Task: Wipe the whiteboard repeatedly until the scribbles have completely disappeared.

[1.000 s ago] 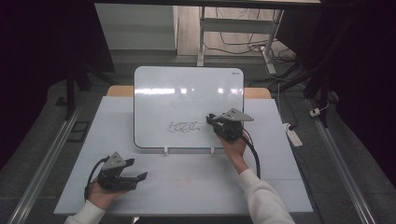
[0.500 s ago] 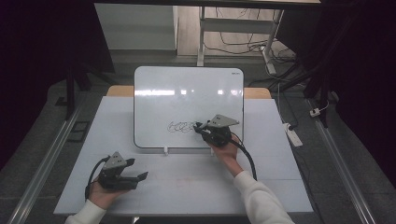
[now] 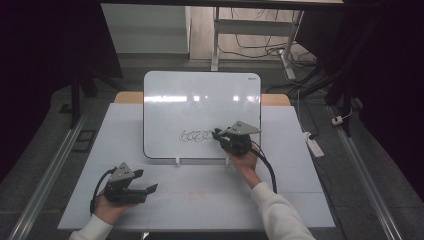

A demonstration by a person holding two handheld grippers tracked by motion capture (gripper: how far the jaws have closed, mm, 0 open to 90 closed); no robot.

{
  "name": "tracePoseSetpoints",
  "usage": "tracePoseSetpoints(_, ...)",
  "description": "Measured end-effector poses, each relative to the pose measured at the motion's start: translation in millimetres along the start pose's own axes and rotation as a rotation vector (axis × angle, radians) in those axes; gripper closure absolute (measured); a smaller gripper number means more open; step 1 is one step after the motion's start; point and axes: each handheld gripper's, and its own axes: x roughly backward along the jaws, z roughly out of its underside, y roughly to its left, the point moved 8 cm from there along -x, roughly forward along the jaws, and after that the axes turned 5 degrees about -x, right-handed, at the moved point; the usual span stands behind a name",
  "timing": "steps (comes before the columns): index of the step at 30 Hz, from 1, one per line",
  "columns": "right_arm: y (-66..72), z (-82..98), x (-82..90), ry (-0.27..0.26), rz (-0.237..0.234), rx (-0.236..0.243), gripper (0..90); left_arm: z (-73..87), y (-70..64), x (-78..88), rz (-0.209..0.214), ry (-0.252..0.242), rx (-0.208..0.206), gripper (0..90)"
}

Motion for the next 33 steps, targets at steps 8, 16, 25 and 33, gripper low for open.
tracePoseSetpoints(8, -18.1, -15.2, 1.1, -0.071, 0.052, -0.066, 78.2, -0.4, -0.7, -0.1, 0.004, -0.002, -0.004, 23.1)
tracePoseSetpoints(16, -15.1, -19.5, -5.5, -0.065, 0.04, -0.055, 78.2, -1.5, -2.8, -0.7, 0.018, -0.005, -0.016, 23.1)
tracePoseSetpoints(25, -1.3, -11.7, -9.2, -0.035, 0.017, -0.009, 78.2, -2.5, -3.4, -0.2, 0.024, -0.012, -0.02, 23.1)
tracePoseSetpoints(33, 9.6, -3.1, -9.3, 0.021, 0.001, 0.084, 78.2, -3.3, -2.3, -0.3, 0.024, -0.014, -0.018, 23.1)
